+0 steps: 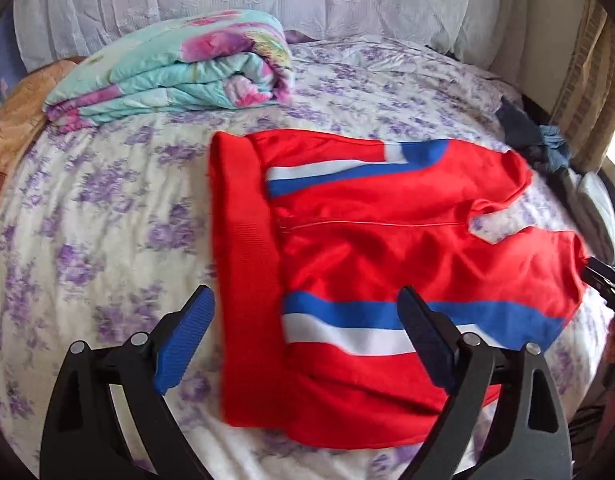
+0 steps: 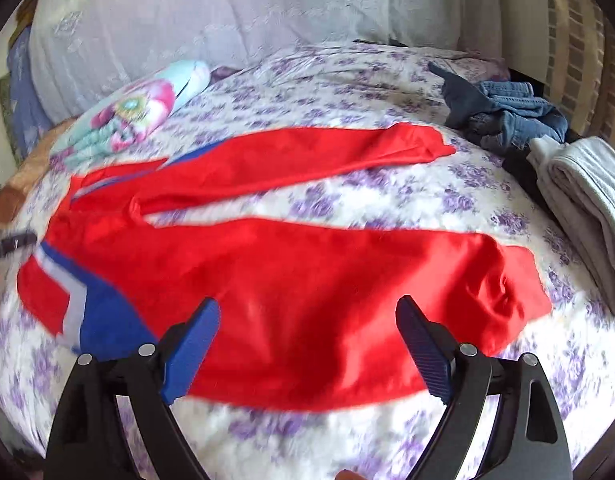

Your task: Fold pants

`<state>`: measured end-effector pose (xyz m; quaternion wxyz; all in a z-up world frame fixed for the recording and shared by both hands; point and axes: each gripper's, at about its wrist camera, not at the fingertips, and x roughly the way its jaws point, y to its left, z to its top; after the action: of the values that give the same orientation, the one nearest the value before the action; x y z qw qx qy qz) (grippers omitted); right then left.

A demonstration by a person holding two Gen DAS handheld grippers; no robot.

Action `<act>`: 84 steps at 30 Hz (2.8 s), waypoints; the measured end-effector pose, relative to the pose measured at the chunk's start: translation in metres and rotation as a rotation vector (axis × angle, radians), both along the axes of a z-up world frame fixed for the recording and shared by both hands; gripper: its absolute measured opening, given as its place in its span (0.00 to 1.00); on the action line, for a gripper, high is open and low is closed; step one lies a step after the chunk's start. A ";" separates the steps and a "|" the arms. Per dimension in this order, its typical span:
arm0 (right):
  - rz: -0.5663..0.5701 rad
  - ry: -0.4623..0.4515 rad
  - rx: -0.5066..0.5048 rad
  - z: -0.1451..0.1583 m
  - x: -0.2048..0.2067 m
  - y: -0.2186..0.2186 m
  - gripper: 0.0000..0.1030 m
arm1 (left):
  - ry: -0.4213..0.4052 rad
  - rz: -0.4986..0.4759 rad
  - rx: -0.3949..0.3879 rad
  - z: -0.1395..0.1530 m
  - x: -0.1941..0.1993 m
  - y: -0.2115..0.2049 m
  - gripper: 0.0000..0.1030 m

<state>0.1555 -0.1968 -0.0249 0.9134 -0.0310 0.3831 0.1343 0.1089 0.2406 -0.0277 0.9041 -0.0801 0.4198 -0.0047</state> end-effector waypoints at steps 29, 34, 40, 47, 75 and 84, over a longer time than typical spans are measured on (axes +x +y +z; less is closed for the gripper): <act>0.032 0.203 -0.065 -0.031 0.183 0.012 0.97 | 0.060 -0.014 0.081 -0.039 0.012 -0.015 0.96; 0.173 0.108 -0.097 0.003 0.157 0.023 0.97 | 0.037 -0.042 0.157 -0.011 0.012 -0.010 0.96; 0.552 0.011 -0.384 0.021 0.114 0.098 0.97 | 0.045 -0.039 0.266 0.025 0.041 0.025 0.96; 0.673 -0.008 -0.362 0.064 0.121 0.144 0.96 | 0.113 -0.195 0.103 0.046 0.097 0.059 0.96; 1.006 0.318 -0.582 -0.021 0.281 0.223 0.07 | 0.445 -0.560 -0.029 -0.021 0.231 0.051 0.37; 0.989 0.168 -0.566 0.041 0.224 0.194 0.04 | 0.255 -0.573 0.020 0.029 0.190 0.048 0.20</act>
<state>0.3799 -0.0024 0.0160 0.6644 -0.4390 0.4153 0.4396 0.2991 0.2888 0.0015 0.8067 0.0505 0.5355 -0.2449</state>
